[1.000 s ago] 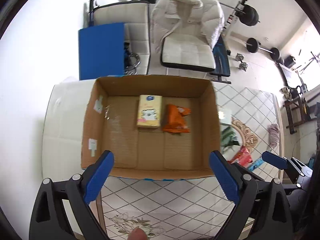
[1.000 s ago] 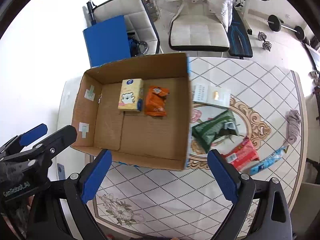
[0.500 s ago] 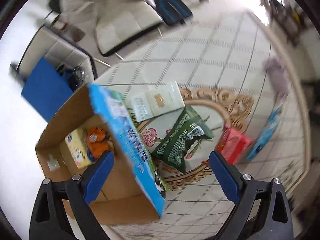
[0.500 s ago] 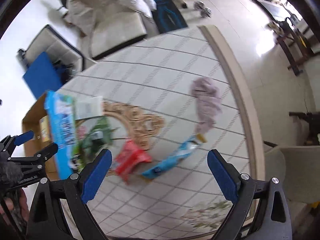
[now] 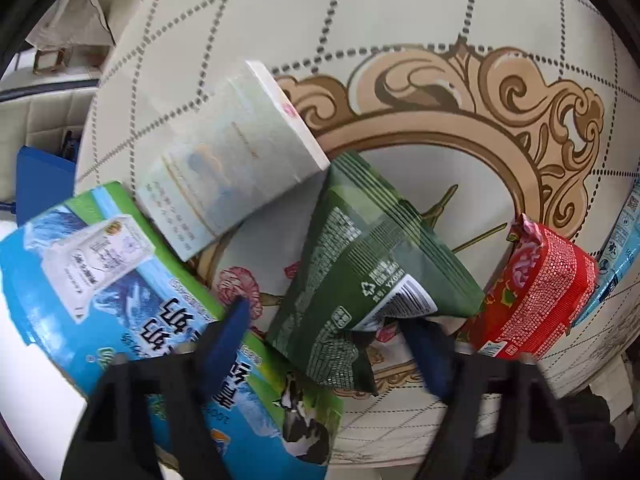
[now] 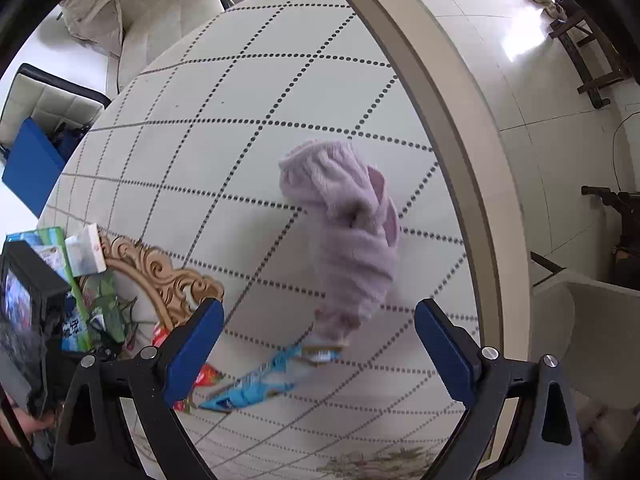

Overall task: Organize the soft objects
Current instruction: 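Grasp the green snack bag with left tool while right tool grasps lilac sock, then place green bag in box with left tool while right tool drops sock in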

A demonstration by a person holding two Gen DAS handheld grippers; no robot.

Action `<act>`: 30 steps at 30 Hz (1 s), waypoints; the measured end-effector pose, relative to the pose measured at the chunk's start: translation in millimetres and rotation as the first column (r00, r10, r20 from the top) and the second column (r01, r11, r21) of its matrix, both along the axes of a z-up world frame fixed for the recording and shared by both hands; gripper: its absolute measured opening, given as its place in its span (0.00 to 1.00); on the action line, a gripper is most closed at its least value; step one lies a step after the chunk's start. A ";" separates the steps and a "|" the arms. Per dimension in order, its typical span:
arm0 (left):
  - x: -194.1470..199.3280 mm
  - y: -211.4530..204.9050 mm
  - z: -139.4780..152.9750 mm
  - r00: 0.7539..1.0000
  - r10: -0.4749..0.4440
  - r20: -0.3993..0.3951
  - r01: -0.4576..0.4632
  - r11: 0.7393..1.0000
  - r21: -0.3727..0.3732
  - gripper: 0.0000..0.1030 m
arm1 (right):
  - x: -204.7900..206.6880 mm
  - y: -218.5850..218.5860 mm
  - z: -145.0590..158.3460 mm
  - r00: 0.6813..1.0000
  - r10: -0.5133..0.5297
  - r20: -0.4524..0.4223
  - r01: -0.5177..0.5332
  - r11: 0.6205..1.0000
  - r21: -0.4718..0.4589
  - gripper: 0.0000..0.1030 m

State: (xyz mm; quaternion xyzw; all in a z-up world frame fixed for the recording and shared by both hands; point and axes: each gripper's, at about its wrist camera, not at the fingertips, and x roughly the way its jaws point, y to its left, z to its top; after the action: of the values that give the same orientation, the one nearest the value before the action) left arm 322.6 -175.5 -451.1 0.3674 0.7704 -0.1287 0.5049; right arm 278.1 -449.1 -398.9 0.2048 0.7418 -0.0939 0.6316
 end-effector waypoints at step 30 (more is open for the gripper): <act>-9.7 15.8 13.6 0.926 0.373 0.062 -0.340 0.893 -0.294 0.33 | -3.2 48.4 30.3 0.996 0.035 0.080 -0.039 0.998 0.053 0.42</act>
State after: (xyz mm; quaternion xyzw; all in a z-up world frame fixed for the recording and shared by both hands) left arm 312.9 -159.7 -437.5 0.1522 0.7682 -0.1190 0.6104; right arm 274.9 -400.7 -368.7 0.2116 0.7223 -0.0537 0.6562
